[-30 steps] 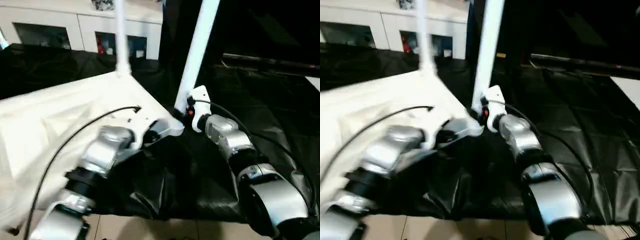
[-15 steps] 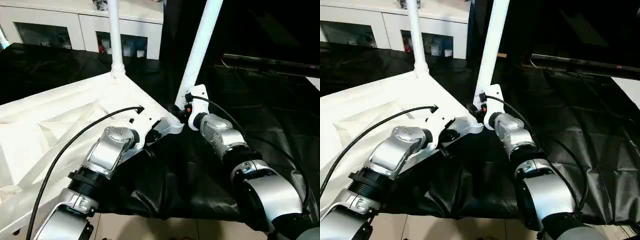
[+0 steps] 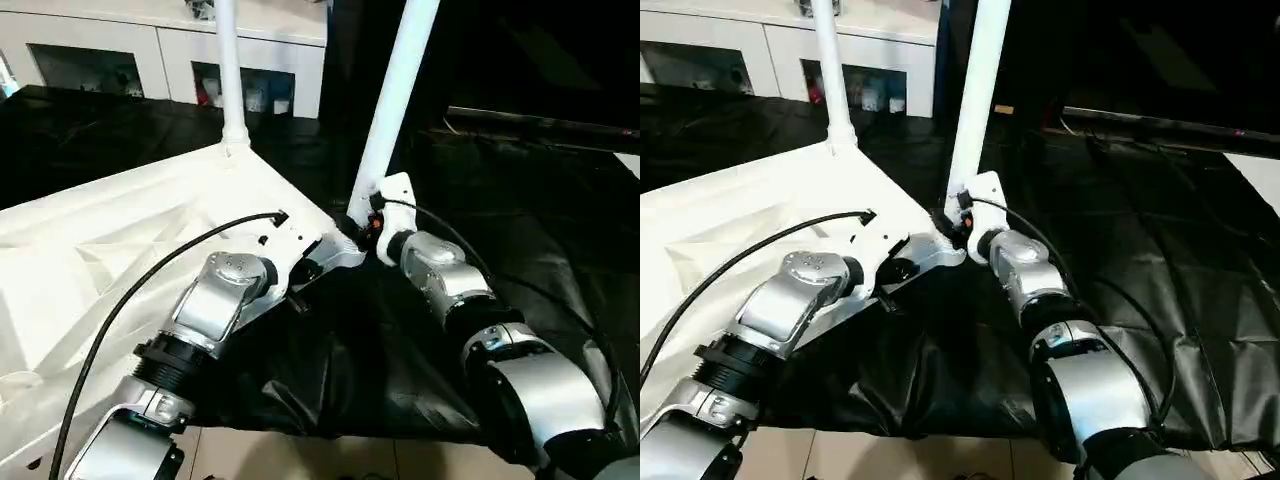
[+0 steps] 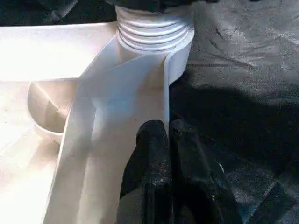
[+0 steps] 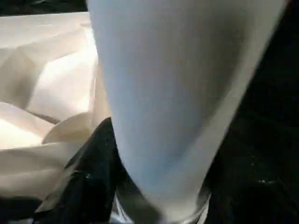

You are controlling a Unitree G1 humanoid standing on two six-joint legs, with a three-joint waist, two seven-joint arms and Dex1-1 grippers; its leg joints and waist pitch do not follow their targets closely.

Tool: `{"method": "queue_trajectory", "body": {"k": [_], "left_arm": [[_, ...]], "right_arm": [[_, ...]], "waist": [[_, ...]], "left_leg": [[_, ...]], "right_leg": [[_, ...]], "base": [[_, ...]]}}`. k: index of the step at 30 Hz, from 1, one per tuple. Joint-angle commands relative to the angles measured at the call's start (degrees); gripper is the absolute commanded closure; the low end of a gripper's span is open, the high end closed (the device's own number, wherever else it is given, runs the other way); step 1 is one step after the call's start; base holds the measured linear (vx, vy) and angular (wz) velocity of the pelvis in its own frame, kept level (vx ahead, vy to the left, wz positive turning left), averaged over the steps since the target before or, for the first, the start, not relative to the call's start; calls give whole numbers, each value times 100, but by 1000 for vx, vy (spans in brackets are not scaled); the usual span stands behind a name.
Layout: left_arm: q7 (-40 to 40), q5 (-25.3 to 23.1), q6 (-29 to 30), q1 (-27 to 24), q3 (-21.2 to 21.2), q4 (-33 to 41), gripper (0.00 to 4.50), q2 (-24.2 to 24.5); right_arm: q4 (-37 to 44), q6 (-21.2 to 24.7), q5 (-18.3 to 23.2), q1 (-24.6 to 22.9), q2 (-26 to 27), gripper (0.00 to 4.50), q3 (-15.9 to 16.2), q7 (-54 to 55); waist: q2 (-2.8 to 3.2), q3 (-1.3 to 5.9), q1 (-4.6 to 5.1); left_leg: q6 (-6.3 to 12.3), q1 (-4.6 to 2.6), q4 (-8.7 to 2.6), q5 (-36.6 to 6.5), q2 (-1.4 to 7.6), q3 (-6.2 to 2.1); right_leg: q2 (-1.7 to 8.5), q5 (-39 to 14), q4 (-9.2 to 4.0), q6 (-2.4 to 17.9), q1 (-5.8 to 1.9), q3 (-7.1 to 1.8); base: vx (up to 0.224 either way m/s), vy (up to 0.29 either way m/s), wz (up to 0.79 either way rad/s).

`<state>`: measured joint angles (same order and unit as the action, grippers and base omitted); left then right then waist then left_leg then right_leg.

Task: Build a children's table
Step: Insert table leg to table base

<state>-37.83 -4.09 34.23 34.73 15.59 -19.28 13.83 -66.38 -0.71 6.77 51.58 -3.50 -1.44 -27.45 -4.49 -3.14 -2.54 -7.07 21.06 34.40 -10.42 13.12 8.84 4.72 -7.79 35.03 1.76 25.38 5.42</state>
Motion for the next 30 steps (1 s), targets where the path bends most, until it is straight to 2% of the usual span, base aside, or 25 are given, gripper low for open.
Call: {"method": "queue_trajectory", "body": {"k": [1, 5, 6, 10, 14, 15, 17, 18, 21, 26, 30], "left_arm": [[-28, 74, -383, 317, -83, 423, 450, -30], [-131, 85, -467, 269, -57, 460, 450, 33], [-169, 95, -517, 260, -43, 453, 450, 56], [-429, 161, -808, 181, 22, 412, 450, 178], [-827, 231, -1190, 21, 109, 294, 450, 335], [-827, 231, -1190, 21, 109, 294, 450, 335], [-1176, 276, -1569, -82, 192, 258, 450, 485], [-1270, 287, -1601, -109, 214, 265, 450, 530], [-1456, 309, -1751, -156, 256, 275, 450, 614], [-2095, 390, -2137, -299, 423, 269, 450, 880], [-2492, 462, -2356, -380, 489, 252, 450, 976]], "right_arm": [[-175, 83, 9, -102, 53, 137, 18, -161], [-146, -24, 9, -81, 41, 102, -2, -337], [-114, -48, 21, -75, 31, 97, -14, -427], [115, -154, 77, -113, -60, 56, -17, -956], [404, -225, 22, -331, -292, 56, 153, -1719], [404, -225, 22, -331, -292, 56, 153, -1719], [558, -233, -19, -491, -487, 56, 251, -2160], [625, -232, -15, -543, -540, 56, 274, -2299], [748, -231, -6, -632, -633, 56, 310, -2530], [1396, -230, -22, -1055, -1019, 56, 554, -3461], [1855, -140, 12, -1344, -1283, 56, 749, -4071]], "waist": [[131, 440, -26], [134, 444, -28], [152, 445, -34], [145, 441, -36], [167, 444, -69], [167, 440, -76], [179, 437, -106], [168, 434, -111], [189, 431, -121], [214, 417, -173], [205, 399, -229]], "left_leg": [[125, 4, -393, -1264, -33, 100], [140, 2, -387, -1191, -30, 104], [147, 3, -386, -1181, -29, 100], [227, 8, -380, -1126, -27, 107], [303, -3, -373, -955, -12, 116], [310, -5, -377, -963, -10, 115], [315, -24, -377, -995, -9, 118], [323, -16, -380, -1027, -11, 122], [279, -34, -382, -1095, -5, 122], [246, -45, -395, -1276, 1, 112], [210, -55, -403, -1378, 0, 114]], "right_leg": [[254, -1472, -370, 1055, -444, -230], [255, -1405, -357, 1089, -446, -235], [260, -1374, -352, 1100, -450, -235], [262, -1298, -345, 1173, -464, -239], [258, -1038, -314, 1278, -465, -250], [258, -1036, -317, 1296, -465, -248], [257, -1031, -322, 1321, -459, -249], [254, -1033, -320, 1315, -468, -253], [257, -1059, -322, 1347, -454, -257], [256, -1326, -354, 1235, -458, -255], [259, -1608, -399, 1119, -454, -254]], "base": [[0, 0, 0], [0, 0, 0], [0, 0, 0], [0, 0, 0], [0, 0, 0], [0, 0, 0], [0, 0, 0], [0, 0, 0], [0, 0, 0], [0, 0, 0], [0, 0, 0]]}}
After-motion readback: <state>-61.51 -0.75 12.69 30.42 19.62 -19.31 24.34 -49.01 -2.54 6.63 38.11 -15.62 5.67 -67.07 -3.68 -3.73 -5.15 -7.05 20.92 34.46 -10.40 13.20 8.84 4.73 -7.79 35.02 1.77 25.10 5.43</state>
